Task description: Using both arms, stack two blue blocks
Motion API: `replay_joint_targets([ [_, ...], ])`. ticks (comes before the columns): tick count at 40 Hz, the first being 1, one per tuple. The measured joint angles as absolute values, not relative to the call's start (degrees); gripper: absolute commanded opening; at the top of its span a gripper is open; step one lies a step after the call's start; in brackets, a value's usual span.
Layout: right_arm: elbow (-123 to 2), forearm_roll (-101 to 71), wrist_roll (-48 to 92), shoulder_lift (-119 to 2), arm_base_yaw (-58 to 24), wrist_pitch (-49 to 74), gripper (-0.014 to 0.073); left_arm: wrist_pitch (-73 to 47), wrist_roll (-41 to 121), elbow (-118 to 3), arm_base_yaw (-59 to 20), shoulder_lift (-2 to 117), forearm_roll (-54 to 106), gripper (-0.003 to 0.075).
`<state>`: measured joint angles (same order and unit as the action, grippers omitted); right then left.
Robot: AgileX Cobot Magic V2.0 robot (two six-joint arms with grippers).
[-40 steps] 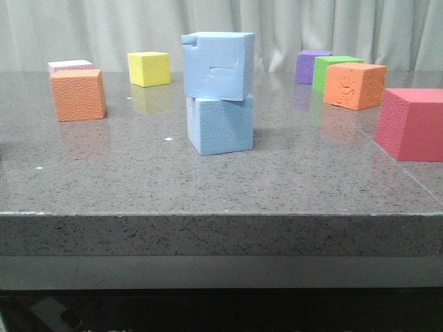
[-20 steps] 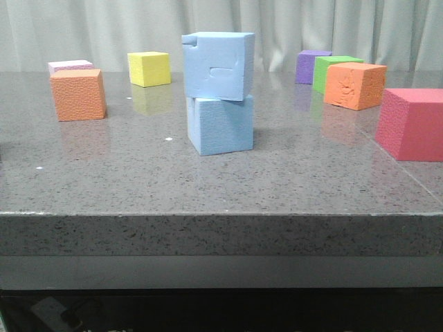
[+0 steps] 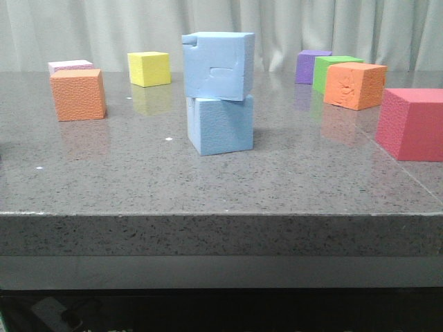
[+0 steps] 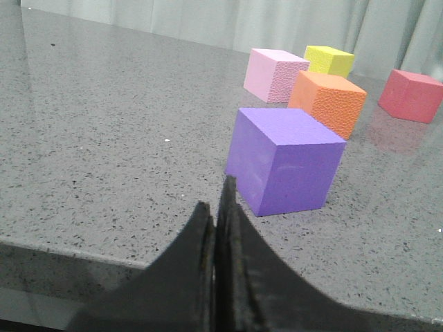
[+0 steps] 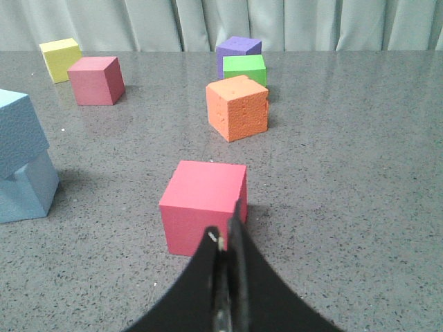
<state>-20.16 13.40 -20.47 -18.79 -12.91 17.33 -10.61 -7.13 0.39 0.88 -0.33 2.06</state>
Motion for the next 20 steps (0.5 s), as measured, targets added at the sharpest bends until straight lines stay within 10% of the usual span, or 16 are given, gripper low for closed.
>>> replay_joint_targets([
  [20, -18.8, 15.0, -20.1, -18.6, -12.9, 17.2, -0.0069, -10.6, -7.1, 0.4, 0.9, -0.3, 2.1, -0.0018],
])
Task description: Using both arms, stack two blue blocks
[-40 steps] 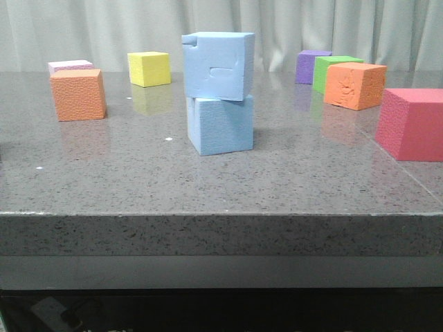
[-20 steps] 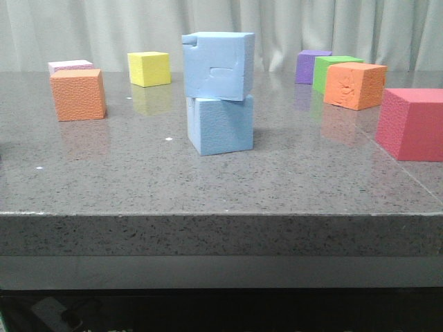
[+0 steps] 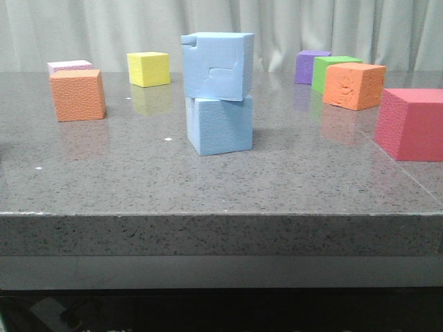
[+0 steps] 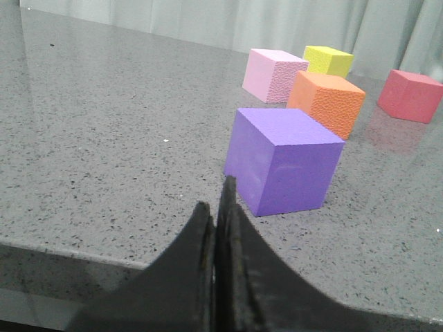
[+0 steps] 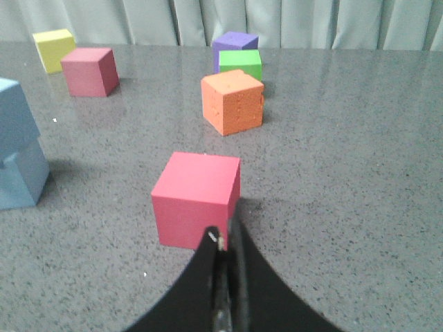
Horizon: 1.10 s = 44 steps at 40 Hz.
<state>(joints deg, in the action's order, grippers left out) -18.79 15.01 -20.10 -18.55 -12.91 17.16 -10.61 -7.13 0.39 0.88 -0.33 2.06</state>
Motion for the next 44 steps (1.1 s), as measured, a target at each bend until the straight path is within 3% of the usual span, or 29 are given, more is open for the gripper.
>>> replay_joint_targets([
  [9, -15.2, 11.3, -10.2, -15.3, -11.3, 13.5, -0.0069, -10.6, -7.1, 0.4, 0.9, -0.3, 2.1, -0.0018],
  [17, -8.9, 1.1, -0.5, -10.6, -4.3, 7.8, -0.0069, -10.6, -7.1, 0.4, 0.9, -0.3, 2.1, -0.0018],
  [44, 1.6, -6.3, 1.0, 0.6, -0.7, 10.7, -0.0069, -10.6, -7.1, 0.4, 0.9, -0.3, 2.1, -0.0018],
])
